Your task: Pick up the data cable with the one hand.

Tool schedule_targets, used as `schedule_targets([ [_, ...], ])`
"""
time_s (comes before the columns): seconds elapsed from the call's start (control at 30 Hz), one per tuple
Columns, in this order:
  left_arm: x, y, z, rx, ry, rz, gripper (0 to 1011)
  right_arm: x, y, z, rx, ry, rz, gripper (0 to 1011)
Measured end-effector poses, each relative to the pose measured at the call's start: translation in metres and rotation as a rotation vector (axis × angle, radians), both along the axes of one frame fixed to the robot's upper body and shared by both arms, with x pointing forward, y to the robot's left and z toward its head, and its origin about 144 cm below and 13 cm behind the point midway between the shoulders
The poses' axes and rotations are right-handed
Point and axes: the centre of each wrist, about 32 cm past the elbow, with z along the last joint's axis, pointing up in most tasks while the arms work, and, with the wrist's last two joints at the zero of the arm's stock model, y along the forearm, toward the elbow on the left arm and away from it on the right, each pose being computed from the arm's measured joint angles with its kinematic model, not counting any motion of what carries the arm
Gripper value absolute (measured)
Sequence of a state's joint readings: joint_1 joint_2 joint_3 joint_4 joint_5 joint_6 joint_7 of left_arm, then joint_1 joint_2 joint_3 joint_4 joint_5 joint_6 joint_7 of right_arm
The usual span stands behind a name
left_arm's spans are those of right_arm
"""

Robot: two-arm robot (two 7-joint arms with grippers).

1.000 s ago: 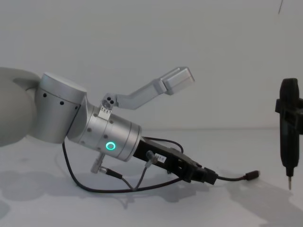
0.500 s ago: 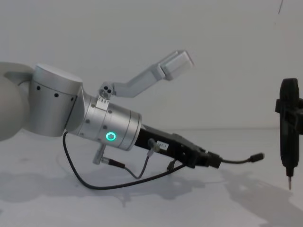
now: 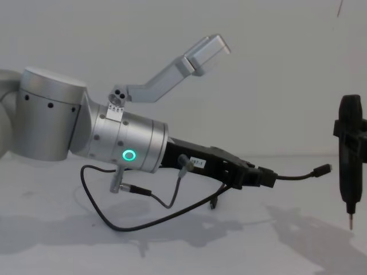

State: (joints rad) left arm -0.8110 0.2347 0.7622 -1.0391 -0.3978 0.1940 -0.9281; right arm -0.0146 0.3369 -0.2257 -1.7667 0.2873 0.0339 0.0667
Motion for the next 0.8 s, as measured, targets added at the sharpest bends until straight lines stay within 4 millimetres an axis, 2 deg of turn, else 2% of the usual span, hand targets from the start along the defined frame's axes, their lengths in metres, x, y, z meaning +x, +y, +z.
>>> schedule_targets([
  [0.23, -0.009, 0.004, 0.003, -0.006, 0.002, -0.002, 41, 0.0, 0.001, 0.002, 0.006, -0.02, -0.002, 279],
  [0.8, -0.022, 0.01, 0.005, 0.001, 0.007, -0.012, 41, 0.01, 0.011, 0.024, 0.067, -0.152, -0.009, 279],
])
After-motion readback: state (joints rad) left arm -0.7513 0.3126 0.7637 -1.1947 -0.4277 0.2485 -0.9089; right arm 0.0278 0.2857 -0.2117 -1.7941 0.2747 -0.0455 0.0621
